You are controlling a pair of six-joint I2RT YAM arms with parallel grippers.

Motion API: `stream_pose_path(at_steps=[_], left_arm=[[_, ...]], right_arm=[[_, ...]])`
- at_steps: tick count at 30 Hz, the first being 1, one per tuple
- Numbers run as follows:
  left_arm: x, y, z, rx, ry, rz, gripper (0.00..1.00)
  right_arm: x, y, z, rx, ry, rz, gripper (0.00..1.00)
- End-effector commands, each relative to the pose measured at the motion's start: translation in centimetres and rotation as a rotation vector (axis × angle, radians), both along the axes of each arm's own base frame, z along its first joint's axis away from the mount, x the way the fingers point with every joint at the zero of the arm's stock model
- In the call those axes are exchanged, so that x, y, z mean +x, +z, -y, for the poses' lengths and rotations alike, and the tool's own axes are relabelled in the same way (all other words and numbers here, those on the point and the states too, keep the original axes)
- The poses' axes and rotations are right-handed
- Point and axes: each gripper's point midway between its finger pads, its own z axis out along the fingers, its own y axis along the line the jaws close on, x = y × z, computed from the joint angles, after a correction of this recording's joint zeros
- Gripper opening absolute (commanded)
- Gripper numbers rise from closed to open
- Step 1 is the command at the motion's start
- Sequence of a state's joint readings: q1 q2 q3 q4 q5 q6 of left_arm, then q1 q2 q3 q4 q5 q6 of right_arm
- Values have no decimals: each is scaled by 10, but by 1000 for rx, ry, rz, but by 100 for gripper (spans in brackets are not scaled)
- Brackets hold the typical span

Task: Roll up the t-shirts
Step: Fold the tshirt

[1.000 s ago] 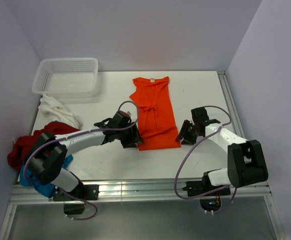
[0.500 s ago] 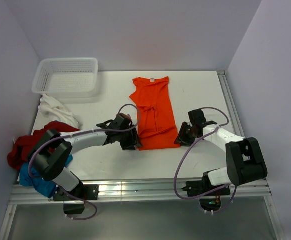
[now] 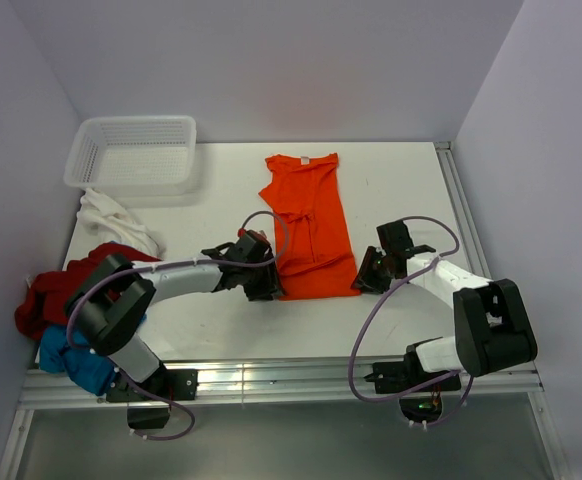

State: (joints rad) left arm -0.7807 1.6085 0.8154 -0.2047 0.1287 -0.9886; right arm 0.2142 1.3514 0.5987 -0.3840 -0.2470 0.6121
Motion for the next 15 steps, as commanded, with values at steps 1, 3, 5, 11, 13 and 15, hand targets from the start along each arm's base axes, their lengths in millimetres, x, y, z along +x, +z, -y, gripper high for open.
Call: stream_pose_path(at_steps=[1,3,5,11,13,15], left_arm=[[22,8,12,15,-25,87,46],[24,7,14,19,-34,90,41],[26,6,19,20,-50,91,34],[13,2,26,36,-85,83,29],[6,0,25,30,-87,76,28],[1,-3,24,27,-85,67,20]], right_arm=[[-1,-4,1,-24,6,1,34],[-1,-5,0,-26,8,-2,33],[-1,-5,-1,-29,9,-7,32],[-2,-5,0,-30,8,-8,29],[-4,-5,0,-29,9,-10,26],[-7,-6,-1,-27,12,-17,23]])
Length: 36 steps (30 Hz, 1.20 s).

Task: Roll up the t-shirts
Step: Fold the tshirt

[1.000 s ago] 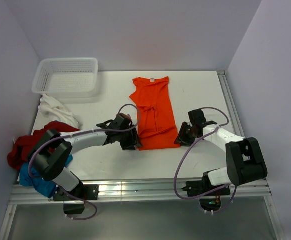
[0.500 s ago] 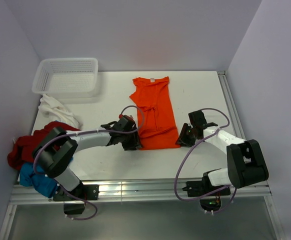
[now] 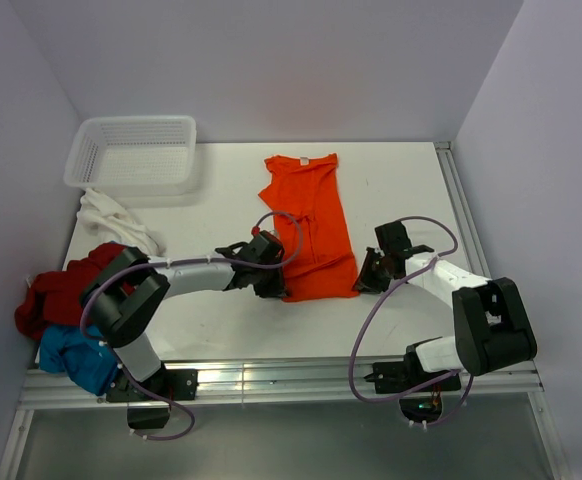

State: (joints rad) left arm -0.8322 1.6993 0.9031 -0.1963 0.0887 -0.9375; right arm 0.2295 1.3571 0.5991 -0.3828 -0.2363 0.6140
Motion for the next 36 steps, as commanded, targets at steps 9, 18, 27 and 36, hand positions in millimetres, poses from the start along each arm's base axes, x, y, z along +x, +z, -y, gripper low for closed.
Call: stream_pose_path(at_steps=[9,18,27,36], left_arm=[[-17,5,-10,7,-3,-13,0],[-1,47,-12,-25,-16,-146,0],[14,75,-18,-114,12,-128,0],[-18,65,-26,-134,14,-153,0]], right_arm=[[-9,7,9,-64,2,-40,0],[10,61,4,-73,38,-77,0],[-1,70,0,-39,43,-93,0],[-26,54,4,-34,51,-119,0]])
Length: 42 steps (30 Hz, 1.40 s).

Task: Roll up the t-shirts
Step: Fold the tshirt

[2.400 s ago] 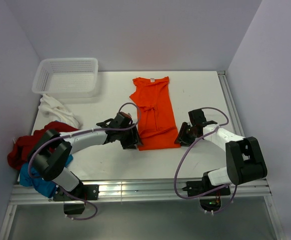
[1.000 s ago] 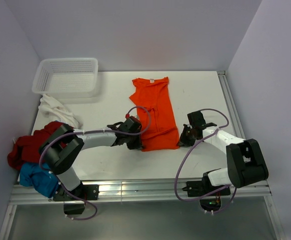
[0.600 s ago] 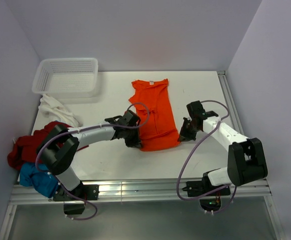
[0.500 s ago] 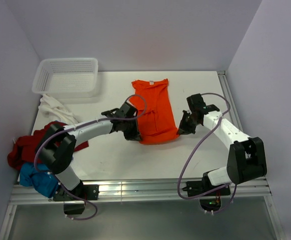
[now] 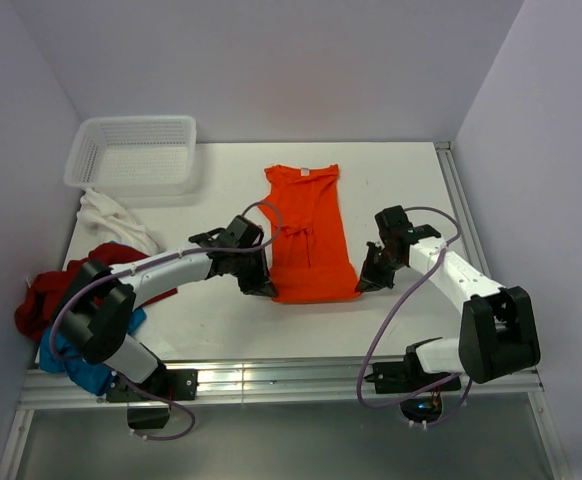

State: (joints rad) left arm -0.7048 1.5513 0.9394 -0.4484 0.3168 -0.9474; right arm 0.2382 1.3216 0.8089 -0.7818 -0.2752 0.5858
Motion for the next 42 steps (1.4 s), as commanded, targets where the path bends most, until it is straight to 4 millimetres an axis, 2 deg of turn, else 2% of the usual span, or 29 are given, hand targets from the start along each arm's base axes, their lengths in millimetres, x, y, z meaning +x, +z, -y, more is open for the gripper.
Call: stream_pose_path(at_steps=[1,9,19,30,34,42], left_arm=[[-3,14,4,-37,-2,31,0],[-17,14,1,-23,8,-22,0],[-13,16,0,24,-19,-61,4],[6,23,0,2,-22,-109,4],[20,27,1,-20,-23,-122,9],[51,29,5,-35,-24,-145,9]], right_arm=[[-2,5,6,-27,9,31,0],[-4,12,5,-22,21,26,0],[10,26,4,-35,33,17,0],[40,46,-5,-22,36,12,0],[53,50,-3,-24,26,14,0],[85,57,-7,-10,14,15,0]])
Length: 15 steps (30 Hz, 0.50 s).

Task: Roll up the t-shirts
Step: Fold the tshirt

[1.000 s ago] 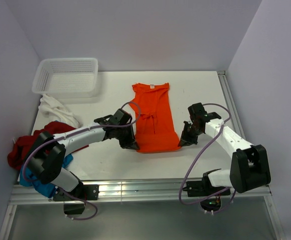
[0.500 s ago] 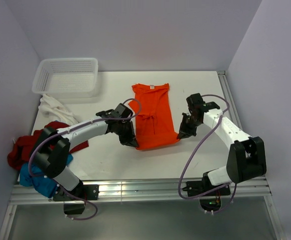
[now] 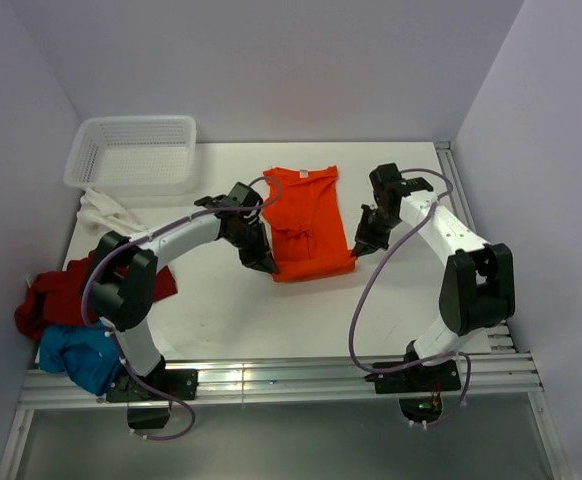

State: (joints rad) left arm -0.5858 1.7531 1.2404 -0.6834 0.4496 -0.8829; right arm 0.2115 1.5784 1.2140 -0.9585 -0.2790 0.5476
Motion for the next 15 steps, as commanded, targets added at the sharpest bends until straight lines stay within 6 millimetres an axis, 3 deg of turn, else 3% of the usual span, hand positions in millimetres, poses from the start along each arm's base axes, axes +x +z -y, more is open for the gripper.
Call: stream_pose_path(at_steps=[1,15], left_arm=[[12,10,0,-38,-23,-5,9],[55,15,3,-118,22,-37,14]], right_arm=[[20,14,1,-1,6,34,0],[70,11,-4,5,-16,13,0]])
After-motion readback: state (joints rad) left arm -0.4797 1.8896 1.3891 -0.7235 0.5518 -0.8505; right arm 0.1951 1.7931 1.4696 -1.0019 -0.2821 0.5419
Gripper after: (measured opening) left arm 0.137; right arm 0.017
